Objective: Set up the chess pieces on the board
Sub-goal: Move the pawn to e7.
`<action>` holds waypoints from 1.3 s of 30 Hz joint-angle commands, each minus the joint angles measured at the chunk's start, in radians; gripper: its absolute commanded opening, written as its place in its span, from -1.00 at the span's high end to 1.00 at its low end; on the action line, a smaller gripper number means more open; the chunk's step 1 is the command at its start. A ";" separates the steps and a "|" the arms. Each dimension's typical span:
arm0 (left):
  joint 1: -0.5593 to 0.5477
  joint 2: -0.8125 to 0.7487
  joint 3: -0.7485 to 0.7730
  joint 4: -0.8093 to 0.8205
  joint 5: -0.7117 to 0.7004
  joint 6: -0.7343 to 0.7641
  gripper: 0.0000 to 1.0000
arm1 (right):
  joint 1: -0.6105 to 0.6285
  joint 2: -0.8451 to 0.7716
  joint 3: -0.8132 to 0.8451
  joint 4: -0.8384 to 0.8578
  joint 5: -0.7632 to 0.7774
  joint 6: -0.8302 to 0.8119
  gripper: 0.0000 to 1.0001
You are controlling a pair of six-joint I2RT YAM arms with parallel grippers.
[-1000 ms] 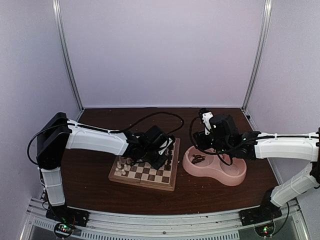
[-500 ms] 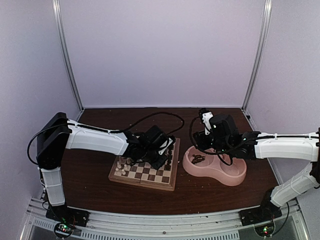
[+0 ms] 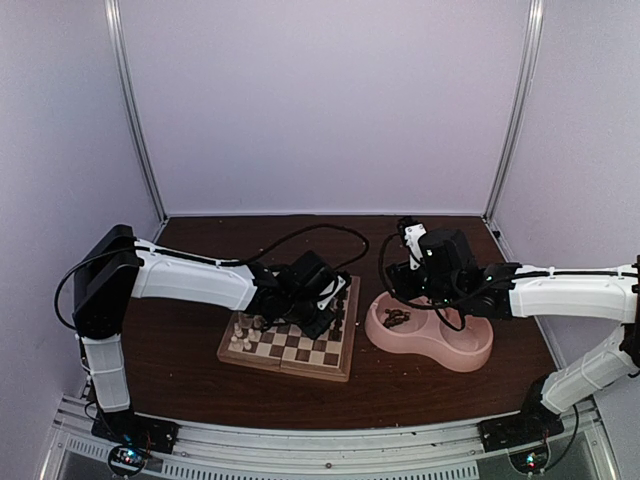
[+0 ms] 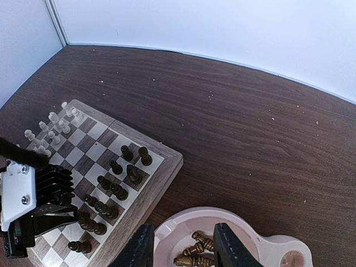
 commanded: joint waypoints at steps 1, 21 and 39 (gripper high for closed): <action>0.008 -0.004 0.015 0.007 0.007 0.004 0.68 | -0.005 -0.017 -0.001 0.001 -0.006 0.011 0.23; 0.008 -0.009 -0.003 0.007 0.005 0.000 0.46 | -0.007 -0.023 -0.001 0.000 -0.014 0.011 0.23; 0.008 -0.161 -0.137 0.081 0.006 -0.023 0.33 | -0.007 -0.022 -0.003 -0.020 -0.015 0.024 0.24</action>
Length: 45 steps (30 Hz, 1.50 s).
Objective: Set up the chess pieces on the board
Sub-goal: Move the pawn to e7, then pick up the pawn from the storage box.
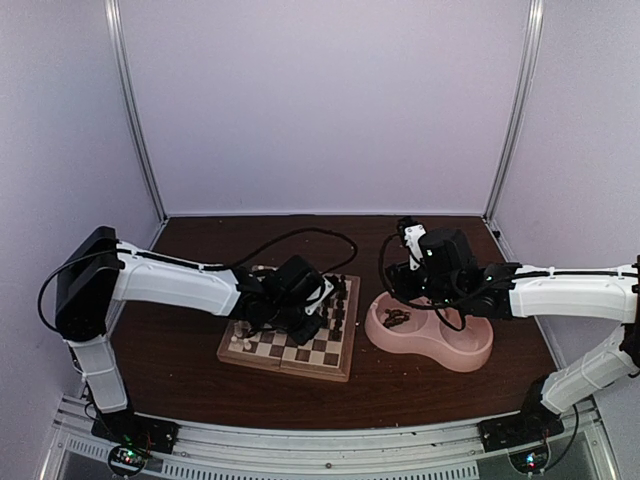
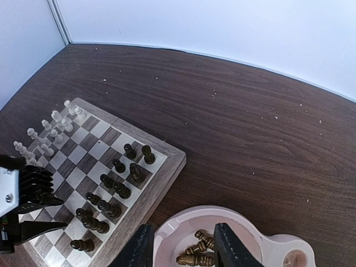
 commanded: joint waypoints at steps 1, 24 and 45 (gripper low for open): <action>0.007 -0.103 -0.046 0.074 0.001 -0.013 0.34 | -0.006 -0.022 -0.003 -0.020 -0.001 0.026 0.28; 0.007 -0.591 -0.496 0.467 -0.086 0.041 0.28 | -0.111 0.124 0.058 -0.232 -0.156 0.145 0.39; 0.005 -0.557 -0.477 0.455 -0.048 0.045 0.27 | -0.166 0.525 0.200 -0.220 -0.277 0.152 -0.35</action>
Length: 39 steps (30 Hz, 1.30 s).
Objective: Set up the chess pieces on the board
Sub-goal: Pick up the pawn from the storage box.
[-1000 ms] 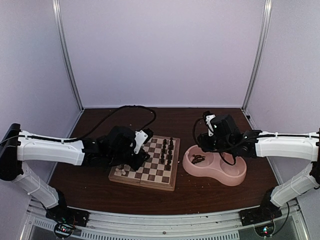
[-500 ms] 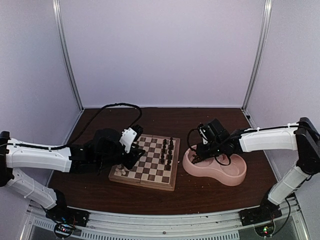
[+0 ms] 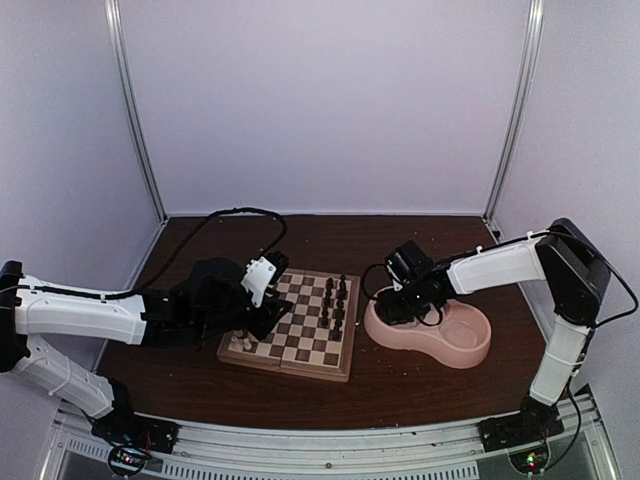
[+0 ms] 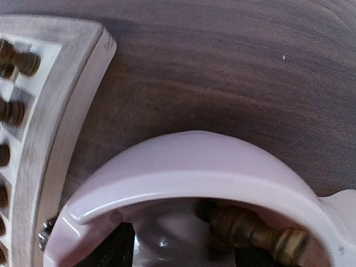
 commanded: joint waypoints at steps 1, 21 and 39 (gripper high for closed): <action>0.006 0.002 0.007 0.048 0.007 0.013 0.27 | -0.009 0.078 0.040 -0.008 -0.044 0.004 -0.36; 0.005 0.014 0.020 0.031 0.015 0.019 0.26 | -0.009 -0.229 -0.101 0.056 -0.018 -0.035 0.81; 0.005 0.016 0.022 0.030 0.030 0.004 0.26 | -0.010 -0.334 -0.169 0.195 -0.253 -0.051 0.81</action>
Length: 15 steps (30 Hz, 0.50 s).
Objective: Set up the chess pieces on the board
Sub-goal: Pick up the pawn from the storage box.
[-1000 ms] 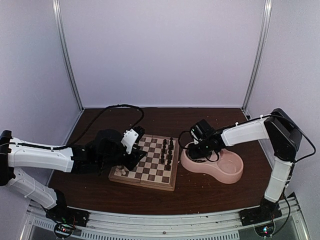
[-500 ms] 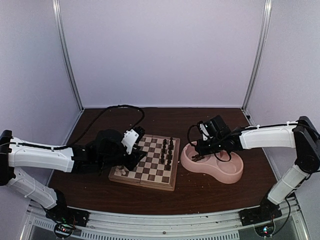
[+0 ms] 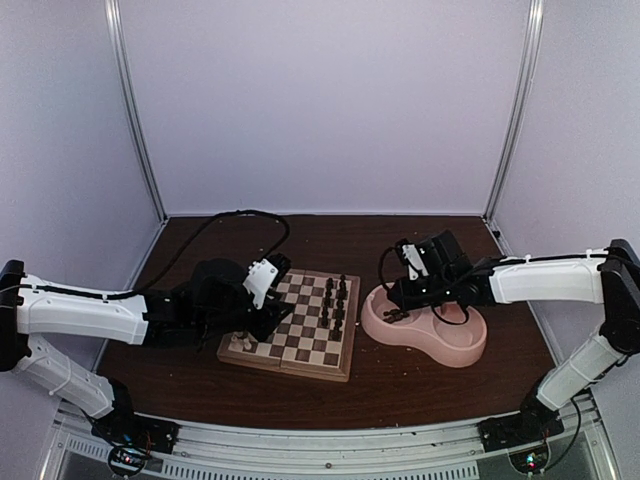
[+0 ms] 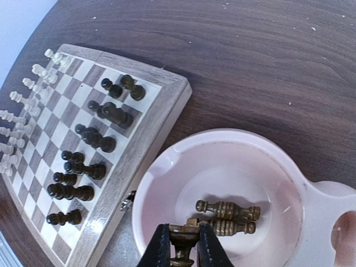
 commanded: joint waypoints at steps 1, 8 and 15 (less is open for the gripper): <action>0.005 0.006 0.019 0.036 -0.003 -0.019 0.26 | -0.001 -0.036 -0.022 0.096 -0.166 -0.014 0.80; 0.022 -0.036 -0.020 0.063 -0.041 -0.120 0.23 | 0.022 -0.056 -0.051 0.207 -0.338 -0.038 0.81; 0.034 -0.077 -0.048 0.072 -0.043 -0.125 0.23 | 0.100 -0.074 -0.066 0.288 -0.409 -0.089 0.85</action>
